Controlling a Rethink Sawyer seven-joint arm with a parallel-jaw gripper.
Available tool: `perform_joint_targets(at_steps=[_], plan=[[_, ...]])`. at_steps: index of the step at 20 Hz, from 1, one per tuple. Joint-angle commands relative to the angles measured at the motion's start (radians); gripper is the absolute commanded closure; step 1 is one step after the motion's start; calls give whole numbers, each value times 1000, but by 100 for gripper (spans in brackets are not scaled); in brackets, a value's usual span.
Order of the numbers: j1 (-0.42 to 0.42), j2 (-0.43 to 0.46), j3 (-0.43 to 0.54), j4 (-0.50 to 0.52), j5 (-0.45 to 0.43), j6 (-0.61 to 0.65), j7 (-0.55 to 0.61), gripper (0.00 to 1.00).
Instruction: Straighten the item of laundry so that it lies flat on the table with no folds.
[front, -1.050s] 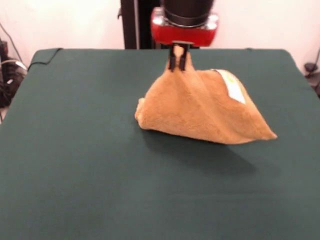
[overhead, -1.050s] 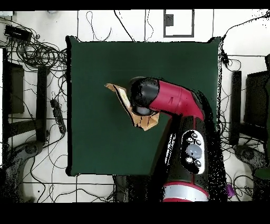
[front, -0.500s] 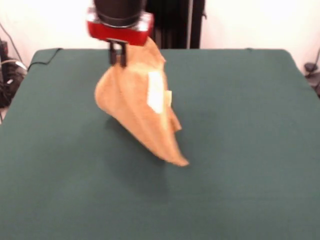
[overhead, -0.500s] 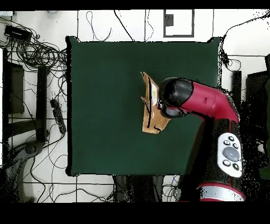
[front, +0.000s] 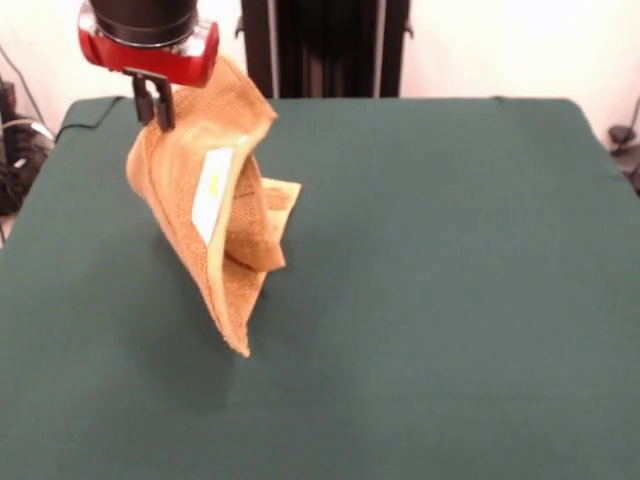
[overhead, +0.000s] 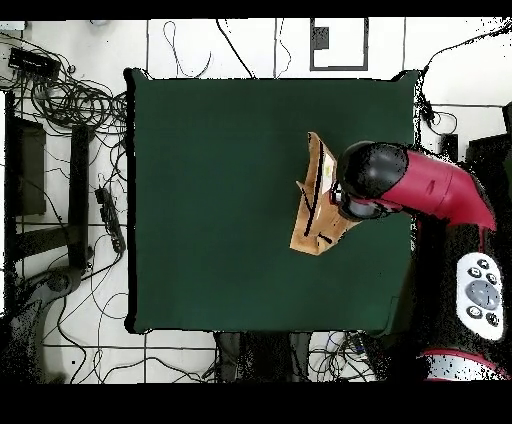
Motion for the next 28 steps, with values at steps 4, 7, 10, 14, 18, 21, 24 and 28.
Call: perform_joint_targets(at_steps=[4, 7, 10, 14, 18, 21, 24, 28], plan=[[7, 42, 198, -64, -69, 184, -222, 100], [-1, 41, 212, -94, -87, 225, -236, 100], [-16, 43, 231, -122, -104, 258, -258, 100], [-37, 57, 261, -176, -132, 312, -298, 100], [-57, 41, 290, -195, -150, 346, -319, 100], [-66, 2, 303, -185, -155, 373, -316, 100], [-74, -22, 311, -179, -165, 395, -303, 100], [-84, -45, 314, -164, -168, 414, -286, 100]])
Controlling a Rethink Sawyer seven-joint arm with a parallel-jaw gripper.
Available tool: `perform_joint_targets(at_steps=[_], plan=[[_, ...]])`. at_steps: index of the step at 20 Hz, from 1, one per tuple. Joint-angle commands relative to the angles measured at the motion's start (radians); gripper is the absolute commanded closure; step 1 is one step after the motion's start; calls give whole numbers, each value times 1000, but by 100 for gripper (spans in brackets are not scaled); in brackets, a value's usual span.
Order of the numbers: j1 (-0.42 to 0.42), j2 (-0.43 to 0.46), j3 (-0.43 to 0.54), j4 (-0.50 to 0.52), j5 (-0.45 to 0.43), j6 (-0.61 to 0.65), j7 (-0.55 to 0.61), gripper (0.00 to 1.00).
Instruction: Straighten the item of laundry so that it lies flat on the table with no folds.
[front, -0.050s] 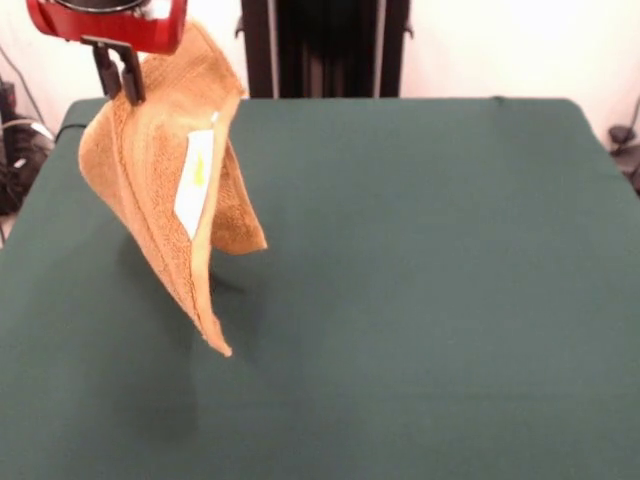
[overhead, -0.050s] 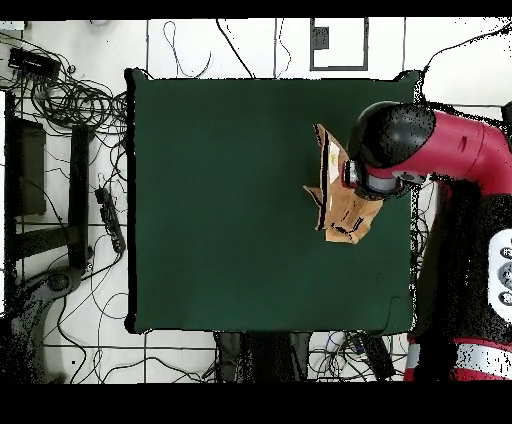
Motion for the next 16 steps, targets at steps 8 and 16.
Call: perform_joint_targets(at_steps=[8, 16], plan=[[-9, -118, 133, 60, -29, 176, -273, 100], [-34, -121, 161, -17, -56, 268, -325, 100]])
